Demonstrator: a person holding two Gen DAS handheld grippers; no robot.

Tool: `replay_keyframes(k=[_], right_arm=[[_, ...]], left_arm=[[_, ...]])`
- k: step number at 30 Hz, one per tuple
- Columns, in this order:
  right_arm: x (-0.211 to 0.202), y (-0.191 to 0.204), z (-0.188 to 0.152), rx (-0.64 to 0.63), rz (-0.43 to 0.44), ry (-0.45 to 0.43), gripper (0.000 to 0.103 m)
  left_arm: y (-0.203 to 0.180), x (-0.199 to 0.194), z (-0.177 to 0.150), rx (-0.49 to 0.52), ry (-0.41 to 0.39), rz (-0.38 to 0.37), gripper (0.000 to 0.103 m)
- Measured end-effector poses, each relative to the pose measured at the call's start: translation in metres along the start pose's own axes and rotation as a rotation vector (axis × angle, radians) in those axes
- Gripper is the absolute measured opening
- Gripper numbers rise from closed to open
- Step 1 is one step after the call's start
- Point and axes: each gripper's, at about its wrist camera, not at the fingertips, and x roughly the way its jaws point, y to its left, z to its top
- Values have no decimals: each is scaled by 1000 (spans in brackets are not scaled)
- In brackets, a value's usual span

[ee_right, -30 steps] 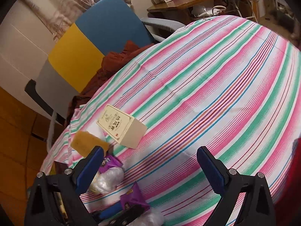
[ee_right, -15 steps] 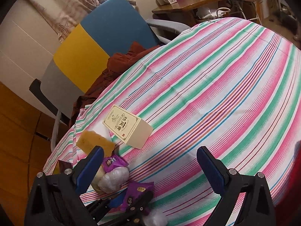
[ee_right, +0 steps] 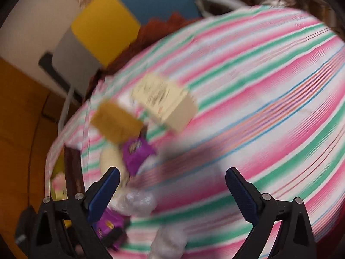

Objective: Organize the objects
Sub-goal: 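Grasp the purple snack packet with the left tool while the right tool grasps a plastic-wrapped ball, then carry the purple packet and wrapped ball to the gold tray and release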

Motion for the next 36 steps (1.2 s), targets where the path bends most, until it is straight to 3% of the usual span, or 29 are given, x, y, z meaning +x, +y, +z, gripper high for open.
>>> replay_keyframes(k=[8,11,15,17,27,32,36], right_arm=[[-1,22,-44,-136,-97,121,96],[8,28,-61,-169,-131,172,82],[20,39,-72,-222,-200,196,43],[26,42,-74,-223,-234,185,39],[-27,61,-81,-257,-229,-63,39],[-45,113,-80,-350,-141,-155,39],[-35,177,-85,-462,-34,-153,39]], left_arm=[[3,-30,-19,-2,-72,-52,40],[7,-42,-26,0,-109,-69,40],[14,-61,-32,-5,-156,-76,40],[20,-68,-35,-15,-175,-76,40],[66,-107,-52,-121,-269,-34,40],[104,-125,-53,-203,-315,19,40],[139,-140,-51,-273,-352,88,41]])
